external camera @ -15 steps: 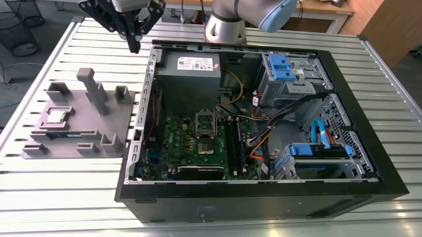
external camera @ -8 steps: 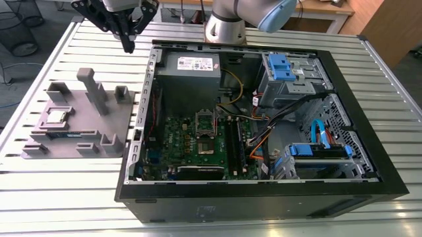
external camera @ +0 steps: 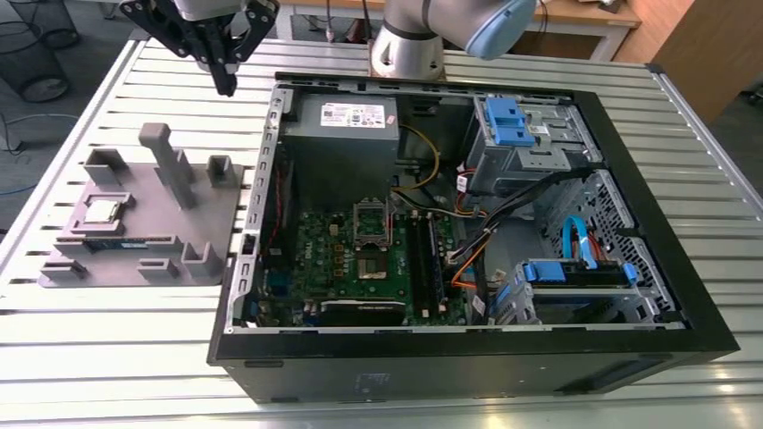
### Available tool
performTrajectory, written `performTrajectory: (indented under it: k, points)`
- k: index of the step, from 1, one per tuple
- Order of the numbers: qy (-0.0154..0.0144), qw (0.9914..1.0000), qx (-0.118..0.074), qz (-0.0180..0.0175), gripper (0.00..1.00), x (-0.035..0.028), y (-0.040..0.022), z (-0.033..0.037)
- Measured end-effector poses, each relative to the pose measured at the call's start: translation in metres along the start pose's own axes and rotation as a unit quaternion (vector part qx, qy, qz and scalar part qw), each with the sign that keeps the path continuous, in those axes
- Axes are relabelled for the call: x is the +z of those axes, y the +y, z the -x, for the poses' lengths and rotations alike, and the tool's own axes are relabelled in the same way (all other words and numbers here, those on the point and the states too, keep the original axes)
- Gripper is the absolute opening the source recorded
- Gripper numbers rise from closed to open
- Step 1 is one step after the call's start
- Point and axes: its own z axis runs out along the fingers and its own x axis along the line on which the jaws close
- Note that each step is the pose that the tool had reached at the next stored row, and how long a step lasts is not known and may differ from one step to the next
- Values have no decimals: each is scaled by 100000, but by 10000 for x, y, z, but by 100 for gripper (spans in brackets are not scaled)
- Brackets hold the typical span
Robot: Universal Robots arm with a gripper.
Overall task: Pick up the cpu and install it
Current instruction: 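Reach for the cpu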
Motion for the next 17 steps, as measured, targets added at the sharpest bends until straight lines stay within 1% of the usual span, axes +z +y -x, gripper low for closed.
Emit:
performTrajectory:
  k: [11, 17]
  points:
    - [1, 100000, -3, 11, 11, 0, -1, -10]
    - [3, 100000, -1, 9, 11, 3, -4, -57]
